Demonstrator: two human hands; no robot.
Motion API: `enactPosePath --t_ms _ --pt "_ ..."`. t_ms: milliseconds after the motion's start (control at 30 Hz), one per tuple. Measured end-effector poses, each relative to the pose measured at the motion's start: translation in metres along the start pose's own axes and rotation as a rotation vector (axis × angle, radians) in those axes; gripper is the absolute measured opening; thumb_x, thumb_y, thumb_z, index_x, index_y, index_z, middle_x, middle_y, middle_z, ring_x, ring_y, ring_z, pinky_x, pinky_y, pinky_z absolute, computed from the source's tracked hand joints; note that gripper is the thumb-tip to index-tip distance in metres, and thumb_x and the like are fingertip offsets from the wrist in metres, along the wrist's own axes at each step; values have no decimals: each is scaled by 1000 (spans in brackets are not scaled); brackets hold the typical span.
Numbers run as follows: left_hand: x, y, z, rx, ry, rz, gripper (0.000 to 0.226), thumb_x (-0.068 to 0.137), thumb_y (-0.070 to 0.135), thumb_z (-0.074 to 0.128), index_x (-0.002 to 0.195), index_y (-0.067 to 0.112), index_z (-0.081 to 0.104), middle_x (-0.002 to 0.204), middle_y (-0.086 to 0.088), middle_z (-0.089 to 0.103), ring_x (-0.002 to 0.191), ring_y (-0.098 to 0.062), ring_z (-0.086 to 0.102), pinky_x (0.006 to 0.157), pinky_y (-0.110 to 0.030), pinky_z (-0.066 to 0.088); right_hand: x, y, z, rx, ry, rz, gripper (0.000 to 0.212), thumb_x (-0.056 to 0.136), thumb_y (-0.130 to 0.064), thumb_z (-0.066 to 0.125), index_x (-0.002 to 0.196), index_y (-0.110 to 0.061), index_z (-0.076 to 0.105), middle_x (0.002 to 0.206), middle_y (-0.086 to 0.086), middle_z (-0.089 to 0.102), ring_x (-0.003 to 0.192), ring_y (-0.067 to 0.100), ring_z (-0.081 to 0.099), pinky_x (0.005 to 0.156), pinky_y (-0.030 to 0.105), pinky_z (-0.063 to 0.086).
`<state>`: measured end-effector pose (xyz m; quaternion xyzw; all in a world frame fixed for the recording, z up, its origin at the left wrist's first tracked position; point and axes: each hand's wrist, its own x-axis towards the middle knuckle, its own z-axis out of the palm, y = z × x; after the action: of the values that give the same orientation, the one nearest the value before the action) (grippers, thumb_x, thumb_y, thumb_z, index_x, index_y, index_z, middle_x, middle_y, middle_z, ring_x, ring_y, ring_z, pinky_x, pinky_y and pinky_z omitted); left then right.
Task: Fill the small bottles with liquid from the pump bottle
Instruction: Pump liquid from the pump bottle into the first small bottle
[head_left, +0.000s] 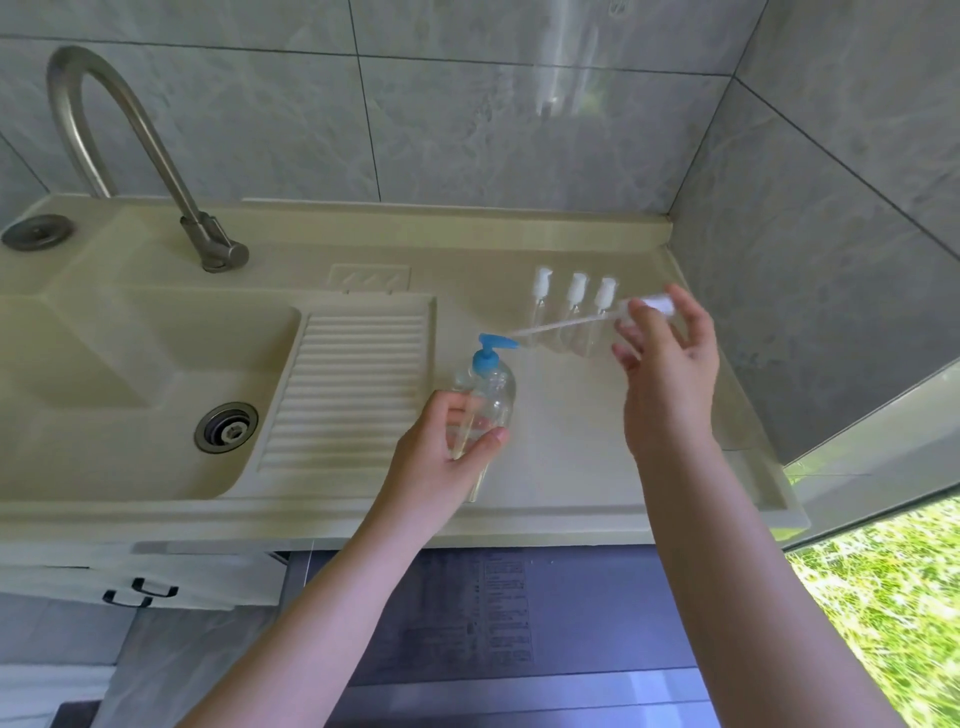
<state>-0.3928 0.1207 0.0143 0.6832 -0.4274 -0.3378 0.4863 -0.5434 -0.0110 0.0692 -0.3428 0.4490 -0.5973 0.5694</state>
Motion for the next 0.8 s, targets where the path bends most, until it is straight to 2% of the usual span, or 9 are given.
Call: enactPosePath --t_ms 100,200,267,333,400,467,567,700,800 --pt "1 -7 -2 35 44 -34 27 84 36 73 103 33 54 101 16 66 91 2 58 72 -17 44 13 27 -21 -103 146 -6 42 86 -12 72 122 -25 55 101 5 62 75 11 66 80 26 55" --pt "2 -8 -3 25 42 -46 27 84 31 74 103 29 54 100 12 66 86 7 57 74 -22 50 20 66 -41 -243 169 98 33 81 -9 76 109 -21 63 87 -1 63 68 12 64 79 30 57" --pt "2 -8 -4 19 32 -48 27 85 27 74 105 24 55 100 10 66 84 10 57 72 -13 47 21 91 -53 -401 151 157 25 77 -10 76 95 -24 66 79 -4 62 64 15 61 71 30 53" --pt "0 -7 -4 14 28 -45 28 84 26 74 106 21 56 101 8 67 85 9 58 68 -5 42 20 111 -64 -607 114 158 21 77 -12 73 87 -27 64 79 -3 64 69 19 62 65 26 47" --pt "-2 -6 -4 -6 38 -34 29 84 23 75 106 20 57 101 8 68 87 7 60 70 -5 42 18 123 -73 -785 74 130 17 78 -12 68 88 -26 63 82 -2 65 76 21 63 62 24 44" --pt "-4 -6 -4 -48 70 -15 28 83 22 76 105 22 58 101 9 69 89 4 61 74 -11 46 16 130 -78 -916 23 82 16 79 -11 66 91 -21 64 87 2 64 75 17 59 63 19 40" --pt "-5 -6 -4 -91 120 -3 29 83 23 76 106 26 58 101 10 68 94 -1 64 78 -22 51 12 136 -81 -1025 -33 -7 16 80 -6 64 92 -16 64 95 4 55 68 3 48 62 4 35" --pt "-4 -6 -2 -112 119 -8 29 83 22 76 106 27 59 103 12 68 94 2 63 74 -15 50 14 140 -83 -1090 -65 -48 19 77 -3 65 94 -13 64 99 5 52 68 3 45 65 14 31" --pt "-2 -8 -2 -110 110 -9 29 83 22 76 106 27 59 104 13 67 93 4 62 76 -16 51 15 141 -82 -1142 -76 -61 22 77 -7 66 97 -14 62 101 4 52 74 12 50 77 27 45"
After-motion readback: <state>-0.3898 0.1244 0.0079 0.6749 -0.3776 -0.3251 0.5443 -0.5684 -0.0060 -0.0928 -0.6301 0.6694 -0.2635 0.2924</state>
